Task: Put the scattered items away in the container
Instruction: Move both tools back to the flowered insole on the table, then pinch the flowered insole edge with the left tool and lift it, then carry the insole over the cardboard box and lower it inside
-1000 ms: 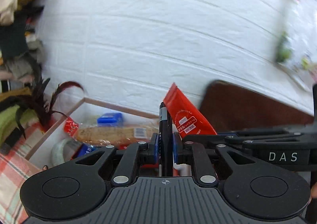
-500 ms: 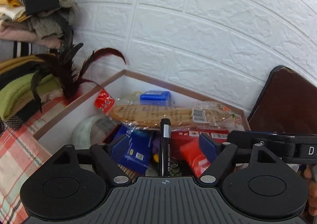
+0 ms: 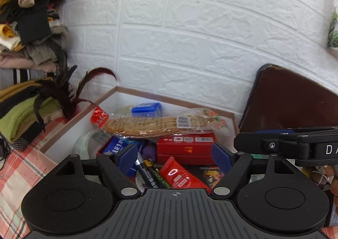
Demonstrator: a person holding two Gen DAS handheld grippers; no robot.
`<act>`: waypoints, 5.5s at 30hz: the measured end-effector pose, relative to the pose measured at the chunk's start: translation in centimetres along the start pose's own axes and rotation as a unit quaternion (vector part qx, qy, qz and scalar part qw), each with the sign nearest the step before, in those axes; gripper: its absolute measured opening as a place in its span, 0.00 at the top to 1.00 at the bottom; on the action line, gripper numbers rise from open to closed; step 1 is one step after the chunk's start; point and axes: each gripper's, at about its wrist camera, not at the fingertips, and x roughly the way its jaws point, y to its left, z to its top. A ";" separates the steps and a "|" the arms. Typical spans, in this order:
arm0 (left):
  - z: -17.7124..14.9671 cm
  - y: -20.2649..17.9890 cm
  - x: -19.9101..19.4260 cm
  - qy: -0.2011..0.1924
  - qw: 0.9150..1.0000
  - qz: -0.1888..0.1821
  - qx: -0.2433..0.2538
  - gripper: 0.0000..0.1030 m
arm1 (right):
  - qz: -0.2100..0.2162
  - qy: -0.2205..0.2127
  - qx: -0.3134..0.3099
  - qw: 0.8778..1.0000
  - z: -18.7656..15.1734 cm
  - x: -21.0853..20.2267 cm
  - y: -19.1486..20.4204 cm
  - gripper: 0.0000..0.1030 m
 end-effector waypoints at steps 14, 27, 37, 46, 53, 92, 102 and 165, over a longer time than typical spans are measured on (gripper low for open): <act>-4.6 -10.1 -6.9 -0.021 0.989 -0.074 0.124 0.08 | -0.017 -0.035 -0.111 0.993 -3.9 -9.1 2.8 0.25; -16.4 -10.4 -4.7 0.082 0.987 -0.088 0.103 0.07 | -0.098 -0.037 0.030 0.994 -19.1 -17.4 -6.2 0.20; -18.1 -9.2 -0.9 0.126 0.985 -0.087 0.081 0.11 | -0.133 -0.013 0.120 0.984 -24.7 -15.4 -8.9 0.27; -17.2 -9.5 1.7 0.131 0.982 -0.109 0.078 0.19 | -0.146 -0.021 0.125 0.981 -24.1 -13.6 -10.4 0.37; -17.1 -10.0 1.8 0.126 0.983 -0.094 0.098 0.47 | -0.152 -0.021 0.137 0.979 -23.9 -13.4 -10.8 0.41; -17.6 -10.6 1.4 0.158 0.973 -0.143 0.090 0.34 | -0.053 -0.082 0.339 0.936 -25.2 -12.6 -15.6 0.86; -17.3 -9.2 0.8 0.184 0.966 -0.160 0.082 0.34 | -0.026 -0.080 0.381 0.921 -26.0 -12.9 -16.3 0.92; -11.9 -5.3 -6.4 0.086 0.987 -0.133 -0.003 1.00 | 0.080 -0.087 0.317 0.941 -17.0 -15.7 -11.8 0.97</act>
